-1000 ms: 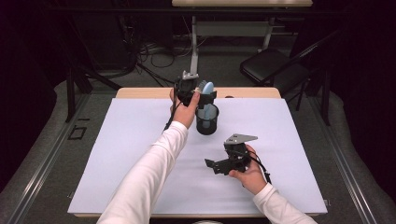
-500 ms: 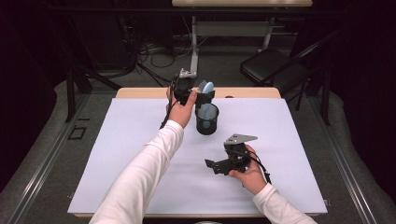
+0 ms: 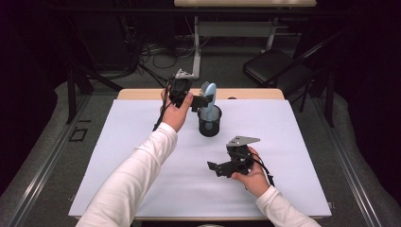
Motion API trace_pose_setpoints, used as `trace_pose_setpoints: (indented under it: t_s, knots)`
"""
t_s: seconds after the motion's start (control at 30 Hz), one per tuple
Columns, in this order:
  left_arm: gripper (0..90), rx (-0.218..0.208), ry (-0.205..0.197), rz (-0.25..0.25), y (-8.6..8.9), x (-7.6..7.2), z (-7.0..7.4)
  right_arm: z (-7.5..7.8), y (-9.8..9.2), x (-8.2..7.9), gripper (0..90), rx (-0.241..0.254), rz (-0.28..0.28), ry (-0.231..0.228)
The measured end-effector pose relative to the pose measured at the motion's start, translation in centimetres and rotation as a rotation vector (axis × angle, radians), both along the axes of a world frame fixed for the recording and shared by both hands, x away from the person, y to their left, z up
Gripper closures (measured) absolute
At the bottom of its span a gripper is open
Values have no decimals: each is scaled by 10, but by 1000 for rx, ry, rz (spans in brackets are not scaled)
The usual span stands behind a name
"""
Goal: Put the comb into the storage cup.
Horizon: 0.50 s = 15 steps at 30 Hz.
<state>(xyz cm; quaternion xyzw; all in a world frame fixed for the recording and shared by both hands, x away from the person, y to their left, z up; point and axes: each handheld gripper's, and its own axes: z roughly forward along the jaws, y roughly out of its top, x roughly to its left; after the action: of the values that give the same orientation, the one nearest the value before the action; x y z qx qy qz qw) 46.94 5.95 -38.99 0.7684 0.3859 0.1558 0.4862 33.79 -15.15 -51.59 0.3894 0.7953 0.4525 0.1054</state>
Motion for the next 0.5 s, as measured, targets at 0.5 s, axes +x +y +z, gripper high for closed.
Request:
trace_pose_setpoints:
  t_s: [0.5]
  knots:
    - [6,5,16,-23,21,-16,2,0,0,0,0,-5,-3,-11]
